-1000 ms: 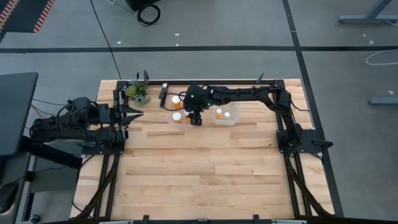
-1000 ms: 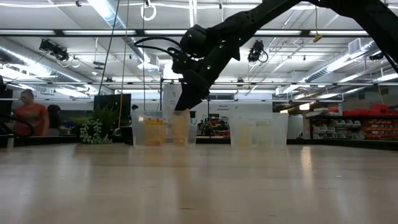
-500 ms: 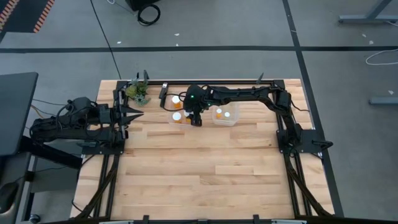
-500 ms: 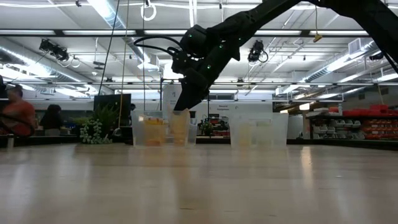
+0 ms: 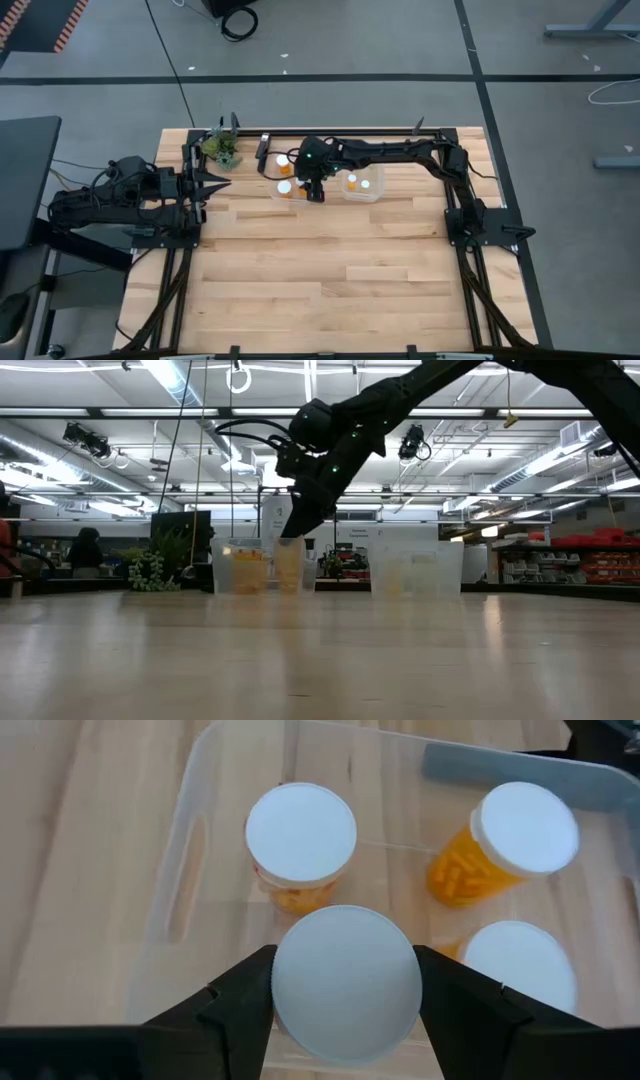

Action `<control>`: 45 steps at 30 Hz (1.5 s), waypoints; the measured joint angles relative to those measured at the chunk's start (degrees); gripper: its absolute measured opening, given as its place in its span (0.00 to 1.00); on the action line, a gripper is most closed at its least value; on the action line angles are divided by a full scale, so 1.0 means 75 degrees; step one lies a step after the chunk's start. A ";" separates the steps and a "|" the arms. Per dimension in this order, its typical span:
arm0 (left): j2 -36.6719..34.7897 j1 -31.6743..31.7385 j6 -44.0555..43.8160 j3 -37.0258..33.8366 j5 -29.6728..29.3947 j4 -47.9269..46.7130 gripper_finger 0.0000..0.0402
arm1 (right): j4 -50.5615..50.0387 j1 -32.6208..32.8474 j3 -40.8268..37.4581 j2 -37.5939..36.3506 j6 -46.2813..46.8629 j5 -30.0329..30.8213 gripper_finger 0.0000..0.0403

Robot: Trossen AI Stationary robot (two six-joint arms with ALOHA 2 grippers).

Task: Pick and place medicine bottles into bin by pill shape (circle, oval)
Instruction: Put the big orange pill bottle in the left transparent bin

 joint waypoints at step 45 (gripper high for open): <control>0.0002 0.0000 0.0000 0.0000 0.0002 0.0002 0.07 | 0.0151 0.0220 0.0003 0.0006 0.0004 0.0379 0.57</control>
